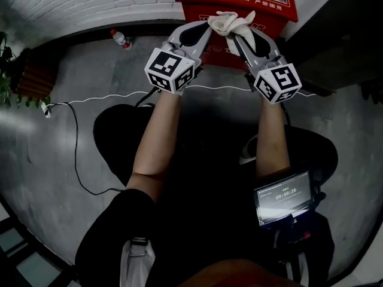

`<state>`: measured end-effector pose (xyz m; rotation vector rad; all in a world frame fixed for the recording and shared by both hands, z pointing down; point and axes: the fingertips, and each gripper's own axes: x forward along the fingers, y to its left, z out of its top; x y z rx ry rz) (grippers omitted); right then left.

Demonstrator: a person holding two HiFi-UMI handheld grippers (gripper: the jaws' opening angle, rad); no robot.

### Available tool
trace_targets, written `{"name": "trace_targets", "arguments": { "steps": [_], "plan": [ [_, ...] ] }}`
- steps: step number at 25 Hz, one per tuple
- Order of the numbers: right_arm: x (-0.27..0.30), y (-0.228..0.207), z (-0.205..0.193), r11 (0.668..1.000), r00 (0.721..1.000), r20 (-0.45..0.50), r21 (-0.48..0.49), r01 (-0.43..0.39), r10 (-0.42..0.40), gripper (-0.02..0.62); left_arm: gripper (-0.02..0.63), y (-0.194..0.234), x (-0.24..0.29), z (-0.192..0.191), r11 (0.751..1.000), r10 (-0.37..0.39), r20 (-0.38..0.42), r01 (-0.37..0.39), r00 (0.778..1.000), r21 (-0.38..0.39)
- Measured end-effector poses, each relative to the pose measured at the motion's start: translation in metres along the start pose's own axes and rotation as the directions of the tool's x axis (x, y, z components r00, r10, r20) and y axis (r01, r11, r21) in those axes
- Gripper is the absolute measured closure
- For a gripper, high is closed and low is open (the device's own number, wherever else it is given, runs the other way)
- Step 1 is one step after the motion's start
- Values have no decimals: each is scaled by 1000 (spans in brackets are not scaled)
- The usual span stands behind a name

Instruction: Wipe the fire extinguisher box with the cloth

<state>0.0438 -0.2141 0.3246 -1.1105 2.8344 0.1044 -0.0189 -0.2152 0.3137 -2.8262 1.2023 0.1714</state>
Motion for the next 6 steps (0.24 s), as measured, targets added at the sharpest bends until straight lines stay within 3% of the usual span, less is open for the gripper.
{"name": "trace_targets", "arguments": {
  "steps": [6],
  "plan": [
    [1,-4,-1,1000,1000,0,19,22,-22,491,606,-3,2,-4,1000,-5,-8,5,1000,-8]
  ]
}}
